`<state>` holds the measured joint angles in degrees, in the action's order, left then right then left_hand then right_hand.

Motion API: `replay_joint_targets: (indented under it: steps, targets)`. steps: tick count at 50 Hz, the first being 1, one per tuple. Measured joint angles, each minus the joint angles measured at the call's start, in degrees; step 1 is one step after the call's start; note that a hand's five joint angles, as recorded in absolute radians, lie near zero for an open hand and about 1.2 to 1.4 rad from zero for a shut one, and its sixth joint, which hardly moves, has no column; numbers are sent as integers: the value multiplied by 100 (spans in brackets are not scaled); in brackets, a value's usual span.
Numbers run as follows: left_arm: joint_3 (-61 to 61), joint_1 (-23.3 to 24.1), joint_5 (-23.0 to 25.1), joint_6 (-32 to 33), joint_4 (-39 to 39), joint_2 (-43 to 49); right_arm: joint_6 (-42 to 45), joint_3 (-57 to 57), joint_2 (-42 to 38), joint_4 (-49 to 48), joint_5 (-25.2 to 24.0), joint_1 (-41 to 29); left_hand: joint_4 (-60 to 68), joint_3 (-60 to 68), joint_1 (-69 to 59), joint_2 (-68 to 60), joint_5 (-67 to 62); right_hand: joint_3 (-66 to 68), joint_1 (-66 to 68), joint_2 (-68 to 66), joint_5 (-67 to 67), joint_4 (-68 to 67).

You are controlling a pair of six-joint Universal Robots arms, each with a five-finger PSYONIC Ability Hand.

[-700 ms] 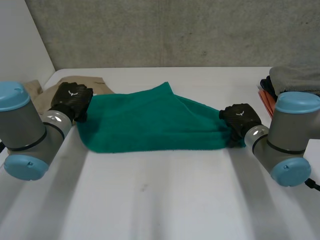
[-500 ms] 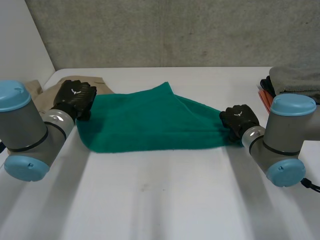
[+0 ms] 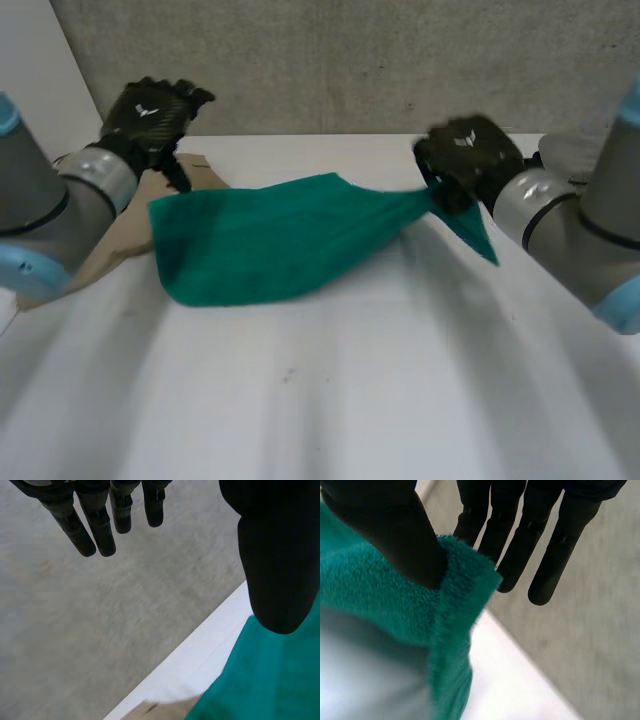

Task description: Fold the laundry.

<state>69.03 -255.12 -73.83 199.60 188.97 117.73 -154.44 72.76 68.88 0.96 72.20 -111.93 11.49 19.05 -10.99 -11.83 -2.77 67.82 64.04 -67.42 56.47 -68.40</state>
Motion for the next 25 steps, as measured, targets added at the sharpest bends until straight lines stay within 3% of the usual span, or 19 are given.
replay_joint_targets:
  steps: [9,19,20,21,22,25]
  targets:
    - [-2271,685,799,236,-1798,1433,-143,-159,1016,9,-1002,-340,0,0,0,11,0,0,0,0,0,0]
    - [-3757,1532,1432,713,-3391,2876,-444,-518,1172,46,-1232,-446,109,-36,-135,-102,-68,30,19,0,0,-6]
    - [-3808,1589,1502,769,-3502,2957,-468,-553,1148,43,-1230,-439,363,64,-458,-334,-279,30,19,0,0,-6]
    - [-3873,1662,1613,858,-3645,3060,-499,-609,1101,36,-1218,-423,1646,1057,-1958,-1590,-1531,30,19,0,0,-7]
    - [-3903,1695,1670,906,-3712,3108,-513,-639,1072,32,-1213,-412,1646,1057,-1958,-1590,-1531,30,19,0,0,-7]
    - [-4035,1761,1812,1034,-3849,3214,-550,-773,916,21,-1157,-344,4887,4157,-5367,-4844,-4713,30,19,0,0,-8]
